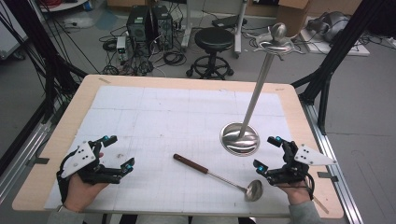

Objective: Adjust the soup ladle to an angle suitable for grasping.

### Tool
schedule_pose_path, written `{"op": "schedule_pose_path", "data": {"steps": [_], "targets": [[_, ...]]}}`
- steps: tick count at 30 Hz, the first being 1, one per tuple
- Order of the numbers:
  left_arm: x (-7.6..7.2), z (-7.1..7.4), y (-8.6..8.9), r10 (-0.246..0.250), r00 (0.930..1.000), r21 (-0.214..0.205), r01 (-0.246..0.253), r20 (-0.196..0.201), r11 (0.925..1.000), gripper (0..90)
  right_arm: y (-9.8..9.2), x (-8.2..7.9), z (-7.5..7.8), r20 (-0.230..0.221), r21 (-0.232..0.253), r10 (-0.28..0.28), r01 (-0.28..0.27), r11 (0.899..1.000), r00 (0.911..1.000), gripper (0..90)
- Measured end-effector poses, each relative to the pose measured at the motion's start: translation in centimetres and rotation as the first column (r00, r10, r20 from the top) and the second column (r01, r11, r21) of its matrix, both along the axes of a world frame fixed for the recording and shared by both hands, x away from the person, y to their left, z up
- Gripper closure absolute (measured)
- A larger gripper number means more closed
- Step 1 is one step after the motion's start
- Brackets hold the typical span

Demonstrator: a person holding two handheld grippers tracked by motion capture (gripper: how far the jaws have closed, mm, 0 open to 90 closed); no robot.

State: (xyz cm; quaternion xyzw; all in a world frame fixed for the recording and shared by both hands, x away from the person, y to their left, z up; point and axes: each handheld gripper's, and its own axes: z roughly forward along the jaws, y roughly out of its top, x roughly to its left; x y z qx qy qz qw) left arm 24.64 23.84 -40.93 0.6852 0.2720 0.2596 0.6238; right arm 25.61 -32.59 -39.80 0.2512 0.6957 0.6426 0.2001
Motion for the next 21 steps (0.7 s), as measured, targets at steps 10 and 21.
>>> {"op": "schedule_pose_path", "data": {"steps": [10, 21], "targets": [[0.1, -0.1, -0.1, 0.004, 0.9999, 0.001, -0.004, -0.013, 1.0000, 2.0, 0.4, 0.0, 0.6, -0.003, -0.008, 0.045, -0.045, 0.999, 0.9990, 19.4], [0.3, -0.3, -0.2, 0.004, 0.9996, 0.018, -0.004, -0.027, 0.9998, 2.0, 1.9, -0.1, 1.3, -0.009, -0.087, 0.109, -0.109, 0.990, 0.9940, 60.6]]}}
